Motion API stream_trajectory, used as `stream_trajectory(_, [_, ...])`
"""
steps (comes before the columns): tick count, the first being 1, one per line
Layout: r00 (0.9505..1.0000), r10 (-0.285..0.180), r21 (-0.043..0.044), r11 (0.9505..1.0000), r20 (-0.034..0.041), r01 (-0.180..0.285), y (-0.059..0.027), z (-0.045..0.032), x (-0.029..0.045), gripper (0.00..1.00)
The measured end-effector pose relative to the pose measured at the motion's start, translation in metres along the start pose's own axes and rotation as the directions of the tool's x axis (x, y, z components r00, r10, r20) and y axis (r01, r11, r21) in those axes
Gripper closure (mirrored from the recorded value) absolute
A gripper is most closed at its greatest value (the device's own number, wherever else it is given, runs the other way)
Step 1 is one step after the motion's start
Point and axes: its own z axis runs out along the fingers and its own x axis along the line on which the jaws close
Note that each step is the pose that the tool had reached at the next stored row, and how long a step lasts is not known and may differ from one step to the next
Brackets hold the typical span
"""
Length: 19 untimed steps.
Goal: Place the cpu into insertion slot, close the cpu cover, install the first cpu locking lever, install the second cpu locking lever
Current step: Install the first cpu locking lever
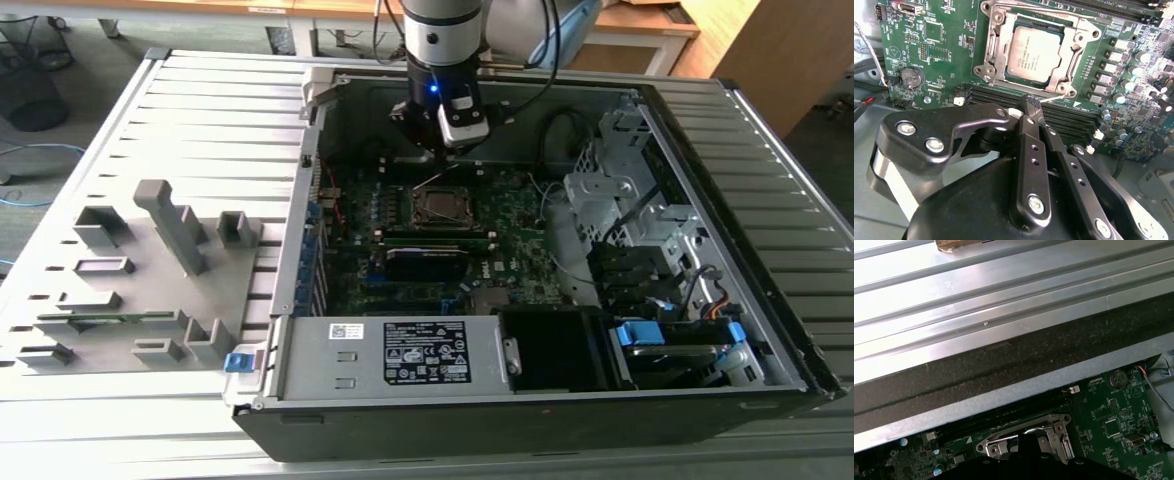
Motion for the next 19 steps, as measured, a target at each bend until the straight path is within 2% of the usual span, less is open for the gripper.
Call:
stream_trajectory(6, [1.0000, 0.000, 0.0003, 1.0000, -0.0002, 0.000, 0.0000, -0.0011, -0.0001, 0.89])
stream_trajectory(14, [1.0000, 0.000, 0.0003, 1.0000, -0.0002, 0.000, -0.0001, 0.0012, 0.0001, 0.89])
stream_trajectory(15, [1.0000, 0.000, -0.0010, 1.0000, -0.0006, 0.000, -0.0002, 0.0013, 0.0002, 0.89])
stream_trajectory(19, [1.0000, 0.002, -0.0170, 0.9999, -0.0058, -0.002, -0.0001, 0.0018, 0.0003, 0.89])
